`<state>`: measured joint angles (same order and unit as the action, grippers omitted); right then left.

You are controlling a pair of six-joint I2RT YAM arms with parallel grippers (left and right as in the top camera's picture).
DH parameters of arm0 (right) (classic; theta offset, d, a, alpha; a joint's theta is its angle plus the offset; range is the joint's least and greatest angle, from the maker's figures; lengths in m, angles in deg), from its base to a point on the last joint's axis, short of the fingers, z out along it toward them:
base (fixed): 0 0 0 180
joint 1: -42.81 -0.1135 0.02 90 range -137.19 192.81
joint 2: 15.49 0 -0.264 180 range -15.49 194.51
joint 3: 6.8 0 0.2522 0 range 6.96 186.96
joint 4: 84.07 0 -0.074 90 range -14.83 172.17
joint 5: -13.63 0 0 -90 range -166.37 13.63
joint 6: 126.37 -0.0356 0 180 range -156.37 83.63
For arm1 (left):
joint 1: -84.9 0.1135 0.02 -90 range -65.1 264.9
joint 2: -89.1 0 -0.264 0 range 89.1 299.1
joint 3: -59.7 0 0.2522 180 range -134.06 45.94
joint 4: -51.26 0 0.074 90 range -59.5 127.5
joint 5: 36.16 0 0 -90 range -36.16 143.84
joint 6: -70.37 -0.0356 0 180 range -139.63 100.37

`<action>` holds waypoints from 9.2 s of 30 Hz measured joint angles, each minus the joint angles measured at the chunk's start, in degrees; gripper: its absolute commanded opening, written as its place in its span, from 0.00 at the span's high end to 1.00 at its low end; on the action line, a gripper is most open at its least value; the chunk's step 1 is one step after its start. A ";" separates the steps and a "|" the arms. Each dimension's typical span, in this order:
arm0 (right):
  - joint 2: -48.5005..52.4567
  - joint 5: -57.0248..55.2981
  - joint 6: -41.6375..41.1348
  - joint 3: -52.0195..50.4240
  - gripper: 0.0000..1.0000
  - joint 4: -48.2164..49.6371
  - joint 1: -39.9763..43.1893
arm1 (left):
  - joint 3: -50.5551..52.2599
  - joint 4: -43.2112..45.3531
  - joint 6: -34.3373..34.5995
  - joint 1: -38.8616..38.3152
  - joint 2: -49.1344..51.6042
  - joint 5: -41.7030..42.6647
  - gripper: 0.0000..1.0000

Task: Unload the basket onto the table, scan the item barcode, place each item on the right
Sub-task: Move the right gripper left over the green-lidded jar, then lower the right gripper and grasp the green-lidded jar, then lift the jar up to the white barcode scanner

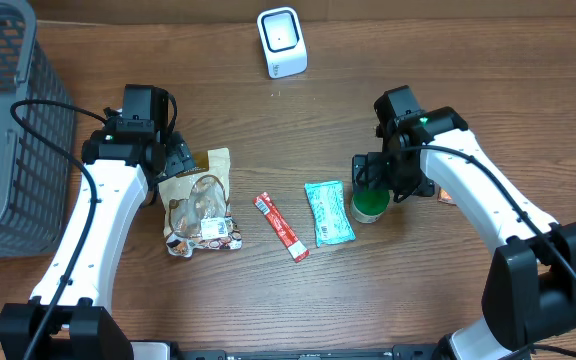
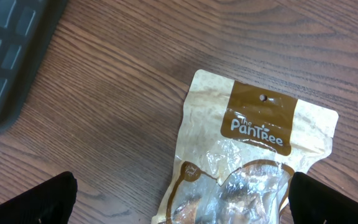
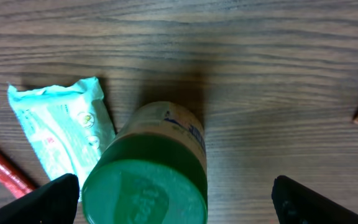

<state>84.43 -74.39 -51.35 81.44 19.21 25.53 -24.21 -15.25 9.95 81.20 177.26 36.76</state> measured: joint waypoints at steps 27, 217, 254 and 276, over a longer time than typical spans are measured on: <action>0.00 2.32 -1.70 -1.75 0.11 3.82 -3.02 | 0.00 0.00 0.02 0.00 0.00 0.00 0.00; 3.76 3.54 -1.88 39.56 0.97 -8.92 -6.01 | 0.00 0.00 0.00 0.00 0.00 0.02 0.00; 24.13 9.64 -2.58 39.74 0.96 39.58 -4.90 | 0.00 0.00 0.00 0.00 0.00 0.15 0.00; 44.65 -1.07 -2.78 39.74 0.96 80.32 -4.90 | 0.00 -0.02 0.00 0.00 0.00 0.15 0.01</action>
<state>129.09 -75.46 -54.13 121.18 99.54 20.63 -24.21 -15.27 9.95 81.20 177.26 36.92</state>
